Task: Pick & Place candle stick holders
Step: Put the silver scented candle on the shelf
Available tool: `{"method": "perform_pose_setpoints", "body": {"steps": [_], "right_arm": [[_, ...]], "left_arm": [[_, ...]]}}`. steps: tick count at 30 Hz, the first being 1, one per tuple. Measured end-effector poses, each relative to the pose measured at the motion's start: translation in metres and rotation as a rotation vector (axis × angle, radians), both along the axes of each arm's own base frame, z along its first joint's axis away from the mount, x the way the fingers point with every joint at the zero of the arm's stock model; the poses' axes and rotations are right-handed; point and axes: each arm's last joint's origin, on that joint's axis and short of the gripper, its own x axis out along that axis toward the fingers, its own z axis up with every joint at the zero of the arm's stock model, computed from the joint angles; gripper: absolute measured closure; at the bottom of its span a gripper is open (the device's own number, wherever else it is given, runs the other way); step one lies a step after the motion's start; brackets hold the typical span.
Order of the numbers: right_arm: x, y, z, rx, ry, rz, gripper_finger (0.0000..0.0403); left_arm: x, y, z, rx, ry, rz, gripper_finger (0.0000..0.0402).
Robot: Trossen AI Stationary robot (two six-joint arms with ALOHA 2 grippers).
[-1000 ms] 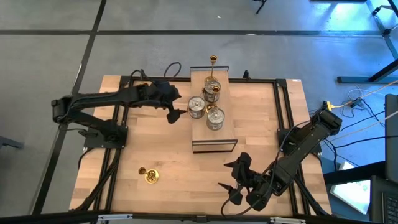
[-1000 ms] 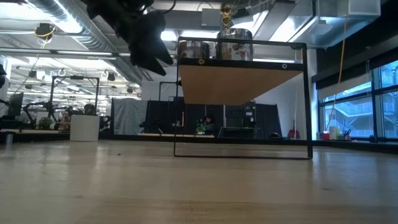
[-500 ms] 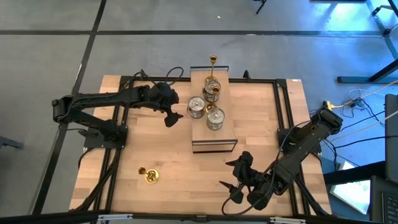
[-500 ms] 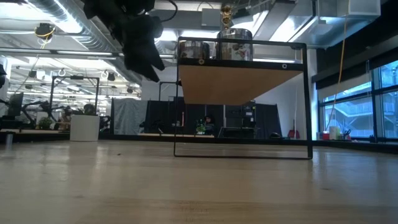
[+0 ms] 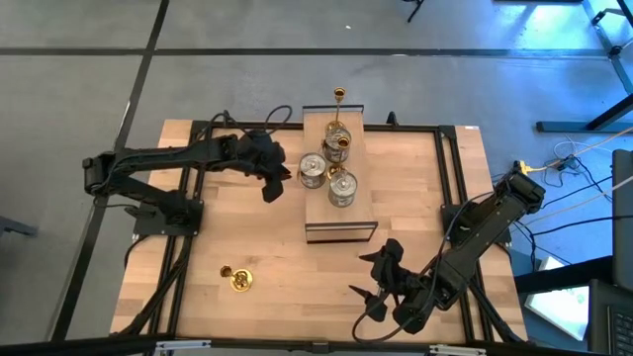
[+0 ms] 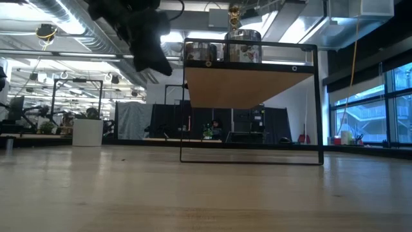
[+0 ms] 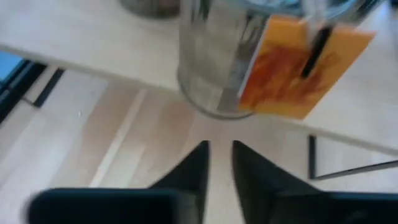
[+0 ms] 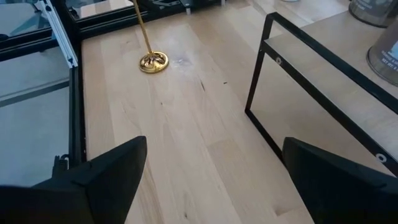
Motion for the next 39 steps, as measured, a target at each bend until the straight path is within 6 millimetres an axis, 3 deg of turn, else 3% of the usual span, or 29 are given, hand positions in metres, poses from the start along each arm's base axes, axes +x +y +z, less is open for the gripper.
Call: {"method": "perform_pose_setpoints", "body": {"steps": [2, 6, 27, 39], "right_arm": [[0.000, 0.000, 0.000, 0.000, 0.000, 0.000, 0.0025], [0.000, 0.000, 0.000, 0.000, 0.000, 0.000, 0.0025], [0.000, 0.000, 0.000, 0.003, 0.000, -0.002, 0.0025], [-0.001, 0.000, -0.001, 0.010, 0.008, -0.012, 0.0025]], "left_arm": [[0.002, -0.001, 0.002, -0.019, -0.034, -0.027, 0.0380], [0.004, 0.000, 0.004, -0.029, -0.069, -0.035, 0.0398], [0.022, 0.001, -0.007, -0.077, -0.102, -0.060, 0.0400], [0.021, 0.005, -0.009, -0.022, -0.076, 0.004, 0.0400]]}}
